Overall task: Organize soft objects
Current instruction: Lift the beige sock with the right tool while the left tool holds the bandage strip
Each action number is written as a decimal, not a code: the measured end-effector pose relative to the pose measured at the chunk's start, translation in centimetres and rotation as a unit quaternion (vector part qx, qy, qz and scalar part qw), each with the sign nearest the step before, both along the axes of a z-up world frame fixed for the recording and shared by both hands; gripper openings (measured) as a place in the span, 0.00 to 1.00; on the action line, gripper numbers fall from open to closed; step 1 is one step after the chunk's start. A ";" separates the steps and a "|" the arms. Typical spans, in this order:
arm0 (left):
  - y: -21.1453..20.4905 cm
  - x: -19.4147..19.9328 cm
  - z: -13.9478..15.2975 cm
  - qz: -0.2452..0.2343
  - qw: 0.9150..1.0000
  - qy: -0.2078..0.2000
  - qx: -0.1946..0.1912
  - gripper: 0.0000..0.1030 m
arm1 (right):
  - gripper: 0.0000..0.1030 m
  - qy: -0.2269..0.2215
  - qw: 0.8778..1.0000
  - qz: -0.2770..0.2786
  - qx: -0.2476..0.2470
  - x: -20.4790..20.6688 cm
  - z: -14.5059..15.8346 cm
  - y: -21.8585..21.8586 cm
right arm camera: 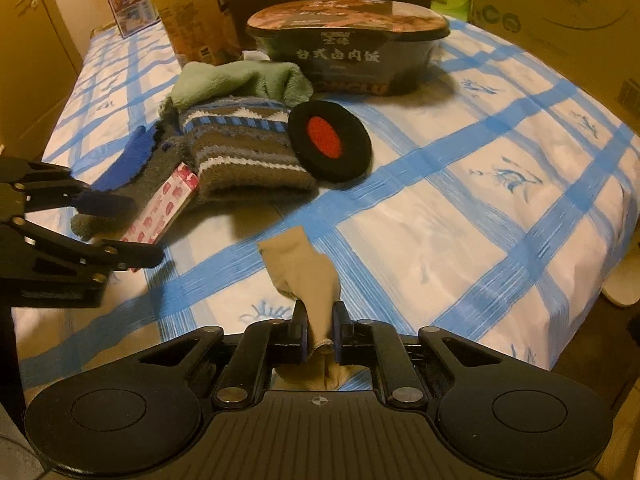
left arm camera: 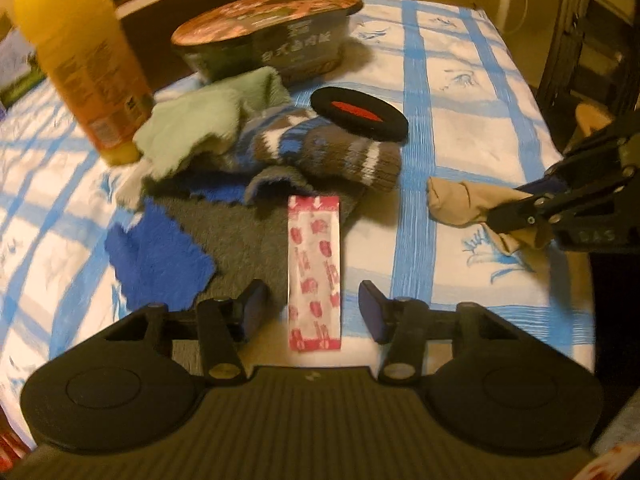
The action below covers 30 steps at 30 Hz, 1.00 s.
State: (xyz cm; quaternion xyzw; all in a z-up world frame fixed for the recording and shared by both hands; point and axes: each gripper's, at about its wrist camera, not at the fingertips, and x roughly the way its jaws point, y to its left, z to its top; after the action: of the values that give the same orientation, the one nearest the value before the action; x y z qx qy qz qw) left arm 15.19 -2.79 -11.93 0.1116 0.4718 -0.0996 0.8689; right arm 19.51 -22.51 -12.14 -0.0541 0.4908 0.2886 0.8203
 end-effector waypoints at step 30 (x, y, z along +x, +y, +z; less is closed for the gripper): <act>2.0 -0.1 0.6 0.031 0.999 -0.010 -0.032 0.24 | 0.21 -0.034 0.999 0.022 -0.016 0.5 -0.7 2.3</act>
State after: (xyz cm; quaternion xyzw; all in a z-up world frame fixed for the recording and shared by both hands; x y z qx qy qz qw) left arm 15.08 -0.76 -11.36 0.0698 0.4631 -0.0866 0.8793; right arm 20.03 -20.18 -12.85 -0.0883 0.4656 0.2967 0.8291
